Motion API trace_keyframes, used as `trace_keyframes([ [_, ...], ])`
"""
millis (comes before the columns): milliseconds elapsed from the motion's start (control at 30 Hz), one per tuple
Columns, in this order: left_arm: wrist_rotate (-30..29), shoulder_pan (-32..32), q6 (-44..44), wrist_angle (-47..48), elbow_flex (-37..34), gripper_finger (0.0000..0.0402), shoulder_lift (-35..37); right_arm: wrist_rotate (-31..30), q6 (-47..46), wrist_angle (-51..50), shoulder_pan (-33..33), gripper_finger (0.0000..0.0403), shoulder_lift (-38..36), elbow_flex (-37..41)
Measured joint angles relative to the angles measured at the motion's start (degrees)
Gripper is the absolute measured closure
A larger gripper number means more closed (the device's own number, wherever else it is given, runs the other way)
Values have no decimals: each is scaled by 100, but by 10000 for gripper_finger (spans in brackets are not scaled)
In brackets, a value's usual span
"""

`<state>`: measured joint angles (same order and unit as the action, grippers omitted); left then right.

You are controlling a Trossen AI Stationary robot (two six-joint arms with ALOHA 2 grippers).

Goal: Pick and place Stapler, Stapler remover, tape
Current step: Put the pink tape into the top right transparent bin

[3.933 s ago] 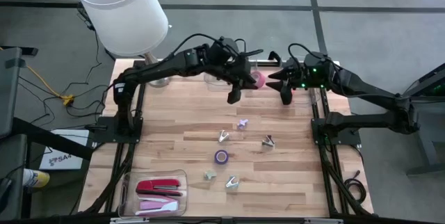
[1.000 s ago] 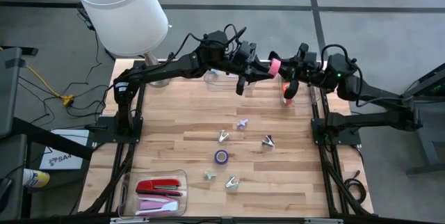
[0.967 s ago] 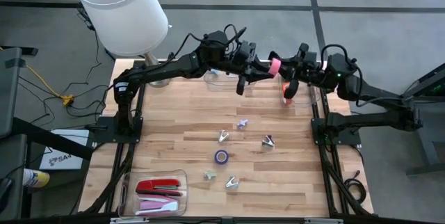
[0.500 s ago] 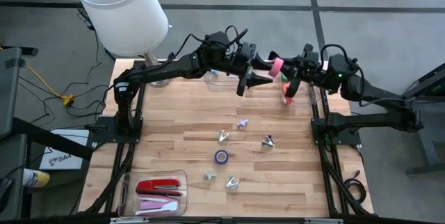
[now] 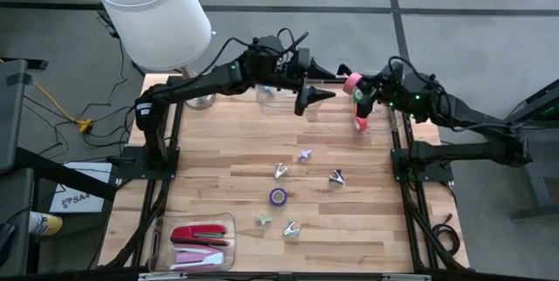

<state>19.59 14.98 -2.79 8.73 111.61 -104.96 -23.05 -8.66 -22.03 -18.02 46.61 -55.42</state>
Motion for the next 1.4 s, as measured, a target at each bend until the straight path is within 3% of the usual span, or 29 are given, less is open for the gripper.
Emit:
trace_keyframes([
  [233, -717, 1, 152, 844, 2, 137, 338, -1295, -1006, -1112, -58, 370, 63, 0],
  [367, -830, 0, 113, 1155, 0, 137, 364, -1636, -1782, -1822, -309, 370, 172, 0],
  [633, -827, -1, -48, 1789, 0, 137, 366, -1616, -3257, -3176, -952, 370, 707, 0],
  [900, -825, -2, -53, 2326, -2, 137, 366, -1534, -4094, -3866, -1358, 370, 1380, 0],
  [1400, -826, 0, 85, 3167, -7, 137, 366, -1556, -5352, -4905, -1521, 370, 2782, 0],
])
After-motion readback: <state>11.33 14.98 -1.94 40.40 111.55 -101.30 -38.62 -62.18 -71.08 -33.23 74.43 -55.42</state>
